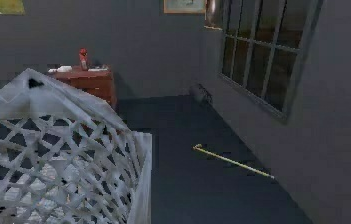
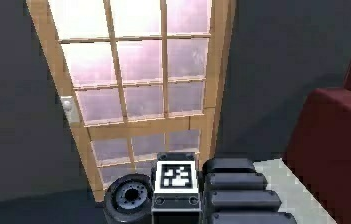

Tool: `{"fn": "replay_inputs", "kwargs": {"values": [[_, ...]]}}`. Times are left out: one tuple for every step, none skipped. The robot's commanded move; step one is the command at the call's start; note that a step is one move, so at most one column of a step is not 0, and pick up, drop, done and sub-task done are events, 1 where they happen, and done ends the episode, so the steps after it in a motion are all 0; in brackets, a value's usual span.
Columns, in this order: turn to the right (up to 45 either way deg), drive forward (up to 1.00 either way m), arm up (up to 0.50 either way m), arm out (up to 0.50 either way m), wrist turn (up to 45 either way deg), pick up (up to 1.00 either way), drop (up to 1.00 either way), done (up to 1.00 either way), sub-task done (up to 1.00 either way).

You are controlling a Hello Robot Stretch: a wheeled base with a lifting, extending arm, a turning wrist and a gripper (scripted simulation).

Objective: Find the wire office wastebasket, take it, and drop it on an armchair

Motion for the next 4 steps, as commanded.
{"fn": "replay_inputs", "kwargs": {"values": [[0.0, 0.95, 0.00, 0.00, 0.0, 0.00, 0.00, 0.00, 0.00], [-12.0, 0.00, 0.00, 0.00, 0.0, 0.00, 0.00, 0.00, 0.00], [0.0, 0.55, 0.00, 0.00, 0.0, 0.00, 0.00, 0.00, 0.00], [-33.0, 0.00, 0.00, 0.00, 0.0, 0.00, 0.00, 0.00, 0.00]]}}
